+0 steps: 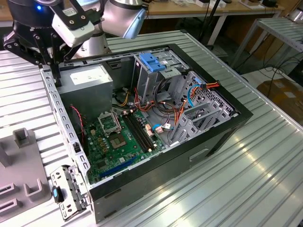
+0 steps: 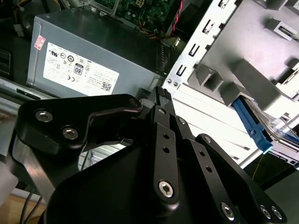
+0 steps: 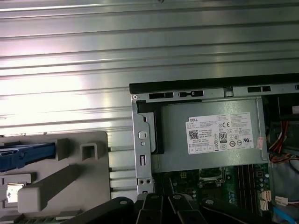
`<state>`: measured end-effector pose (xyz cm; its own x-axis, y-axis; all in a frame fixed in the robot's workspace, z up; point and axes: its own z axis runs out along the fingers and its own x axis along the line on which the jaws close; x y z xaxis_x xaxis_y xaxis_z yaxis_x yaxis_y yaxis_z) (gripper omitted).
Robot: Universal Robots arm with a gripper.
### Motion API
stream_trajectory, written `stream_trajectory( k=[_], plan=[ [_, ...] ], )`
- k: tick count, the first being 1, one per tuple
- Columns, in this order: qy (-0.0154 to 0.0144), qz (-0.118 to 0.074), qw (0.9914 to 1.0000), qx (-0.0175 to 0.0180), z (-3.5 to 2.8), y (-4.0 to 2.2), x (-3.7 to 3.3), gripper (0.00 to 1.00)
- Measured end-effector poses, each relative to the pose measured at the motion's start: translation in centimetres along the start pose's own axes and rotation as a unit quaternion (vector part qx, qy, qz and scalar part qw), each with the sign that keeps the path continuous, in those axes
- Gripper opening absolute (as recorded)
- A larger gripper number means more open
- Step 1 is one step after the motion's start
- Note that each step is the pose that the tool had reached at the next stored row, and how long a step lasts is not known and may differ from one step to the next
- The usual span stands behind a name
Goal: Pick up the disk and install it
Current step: 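Reach for the disk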
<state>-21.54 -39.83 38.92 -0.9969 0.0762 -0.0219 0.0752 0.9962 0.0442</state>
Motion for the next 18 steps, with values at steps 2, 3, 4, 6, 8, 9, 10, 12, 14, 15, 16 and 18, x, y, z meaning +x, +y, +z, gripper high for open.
stream_trajectory(
  k=[2,3,4,6,8,9,10,12,14,15,16,18],
  plan=[
    [0.0,0.0,1.0,0.0,0.0,-0.02,0.26,0.11],
    [0.0,0.0,1.0,0.0,0.0,-0.03,0.39,0.11],
    [0.0,0.0,1.0,0.0,0.0,-0.04,0.51,0.11],
    [0.0,0.0,1.0,0.0,-0.01,-0.07,0.93,0.11],
    [0.0,0.0,1.0,0.0,-0.01,-0.09,1.18,0.11],
    [0.0,0.0,1.0,0.0,-0.01,-0.1,1.3,0.11],
    [0.0,0.0,1.0,0.0,-0.01,-0.11,1.43,0.11],
    [0.0,0.0,1.0,0.0,-0.01,-0.13,1.74,0.11],
    [0.0,0.0,1.0,0.0,-0.01,-0.15,2.04,0.11],
    [0.0,0.0,1.0,0.0,-0.01,-0.17,2.29,0.11],
    [0.0,0.0,1.0,0.0,-0.01,-0.19,2.55,0.11],
    [0.0,0.0,1.0,0.0,-0.02,-0.22,2.93,0.11]
  ],
)
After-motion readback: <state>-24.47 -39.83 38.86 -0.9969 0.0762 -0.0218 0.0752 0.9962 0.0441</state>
